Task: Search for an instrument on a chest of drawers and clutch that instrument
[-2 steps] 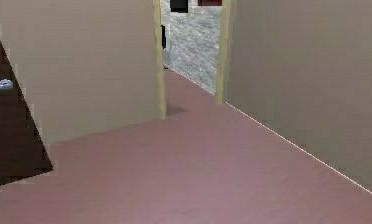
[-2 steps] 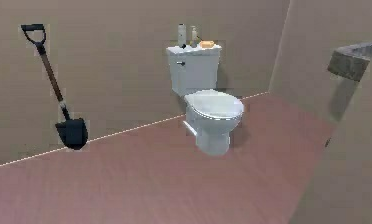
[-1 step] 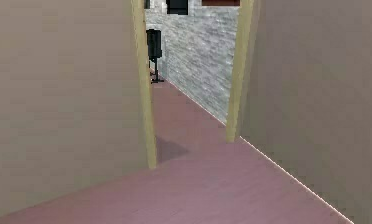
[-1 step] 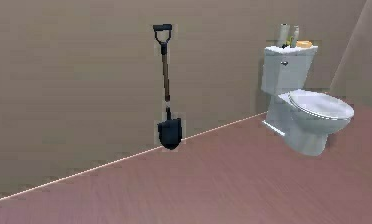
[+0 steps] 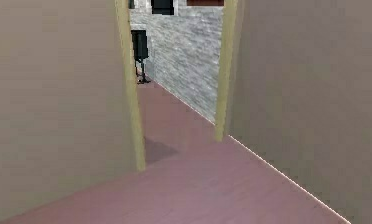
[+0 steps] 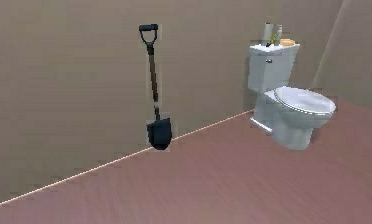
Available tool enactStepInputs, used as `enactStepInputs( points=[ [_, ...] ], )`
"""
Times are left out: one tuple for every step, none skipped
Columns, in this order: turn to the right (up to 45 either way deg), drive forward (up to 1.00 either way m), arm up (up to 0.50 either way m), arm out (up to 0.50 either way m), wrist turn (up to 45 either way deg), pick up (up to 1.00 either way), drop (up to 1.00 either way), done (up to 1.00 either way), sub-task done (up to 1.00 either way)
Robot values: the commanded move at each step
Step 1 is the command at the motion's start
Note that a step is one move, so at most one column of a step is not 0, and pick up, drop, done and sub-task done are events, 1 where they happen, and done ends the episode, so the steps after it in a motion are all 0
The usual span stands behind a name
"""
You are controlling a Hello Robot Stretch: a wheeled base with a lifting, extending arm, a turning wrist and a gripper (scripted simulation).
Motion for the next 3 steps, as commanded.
enactStepInputs(
  points=[
    [0.0,1.0,0.0,0.0,0.0,0.0,0.0,0.0,0.0],
    [0.0,0.65,0.0,0.0,0.0,0.0,0.0,0.0,0.0],
    [-27.0,0.0,0.0,0.0,0.0,0.0,0.0,0.0,0.0]
  ],
)
